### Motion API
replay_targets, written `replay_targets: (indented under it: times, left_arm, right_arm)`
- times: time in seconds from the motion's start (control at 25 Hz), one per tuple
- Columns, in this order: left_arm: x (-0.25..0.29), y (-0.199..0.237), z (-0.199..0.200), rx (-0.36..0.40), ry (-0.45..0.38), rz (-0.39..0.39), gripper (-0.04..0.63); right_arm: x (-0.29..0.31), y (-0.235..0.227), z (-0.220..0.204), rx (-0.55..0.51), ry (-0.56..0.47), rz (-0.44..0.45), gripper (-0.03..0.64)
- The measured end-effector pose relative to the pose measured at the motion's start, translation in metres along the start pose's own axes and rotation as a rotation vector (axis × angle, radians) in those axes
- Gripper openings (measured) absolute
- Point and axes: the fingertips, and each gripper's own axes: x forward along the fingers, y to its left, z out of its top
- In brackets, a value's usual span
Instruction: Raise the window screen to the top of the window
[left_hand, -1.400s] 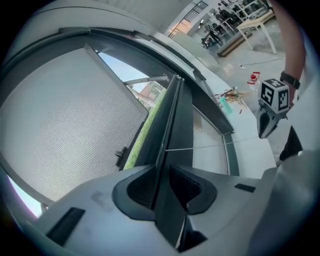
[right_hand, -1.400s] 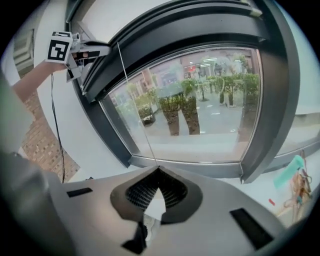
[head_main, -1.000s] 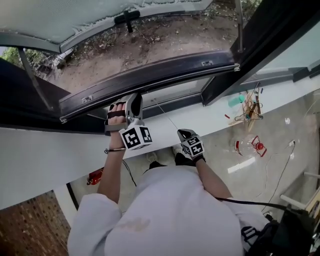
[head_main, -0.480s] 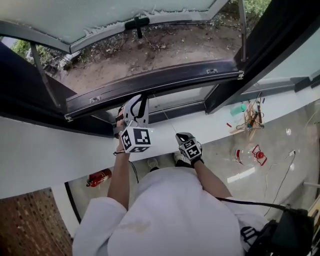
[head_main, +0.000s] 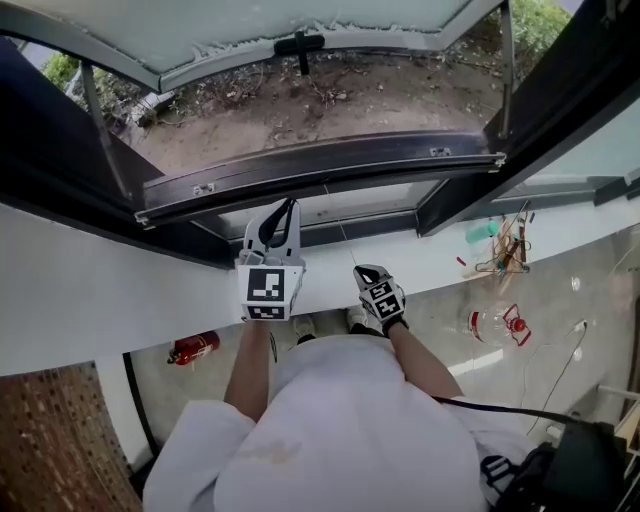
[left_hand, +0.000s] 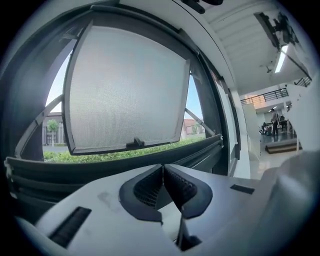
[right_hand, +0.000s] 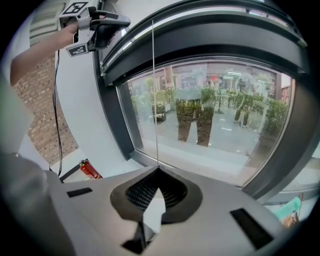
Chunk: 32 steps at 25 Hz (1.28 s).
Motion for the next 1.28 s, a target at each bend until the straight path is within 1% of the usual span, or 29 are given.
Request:
replay_targets:
  times: [0.12,0.32,0.48,0.52,0.76,0.92,1.28]
  left_arm:
    - [-0.004,0.002,-0.003,-0.025,0.003,0.007,0.012]
    - [-0.008,0.002,-0.007,-0.034,0.006,0.016,0.012]
    - [-0.012,-0.004,-0.01,-0.015,0.032,0.006,0.012]
    - [-0.013,-0.006,-0.009,-0.012,0.032,0.004,0.012]
    - [-0.017,-0.009,-0.006,-0.032,0.015,0.011,0.012]
    - [-0.018,-0.012,-0.008,-0.045,0.014,0.018,0.012]
    - [-0.022,-0.008,-0.008,-0.087,0.001,0.049,0.012]
  right_arm:
    - [0.001,-0.001,0.009,-0.015,-0.028,-0.003,0.002]
    - [0.001,-0.002,0.028,-0.041,-0.071,-0.009,0.002]
    - [-0.006,-0.003,0.037,-0.137,-0.077,-0.06,0.002]
    - [-0.006,-0.004,0.038,-0.145,-0.08,-0.068,0.002]
    - [-0.01,-0.005,0.044,-0.129,-0.111,-0.05,0.002]
    - [-0.014,0.0,0.047,-0.147,-0.135,-0.027,0.002]
    - [-0.019,0.001,0.065,-0.152,-0.199,-0.019,0.002]
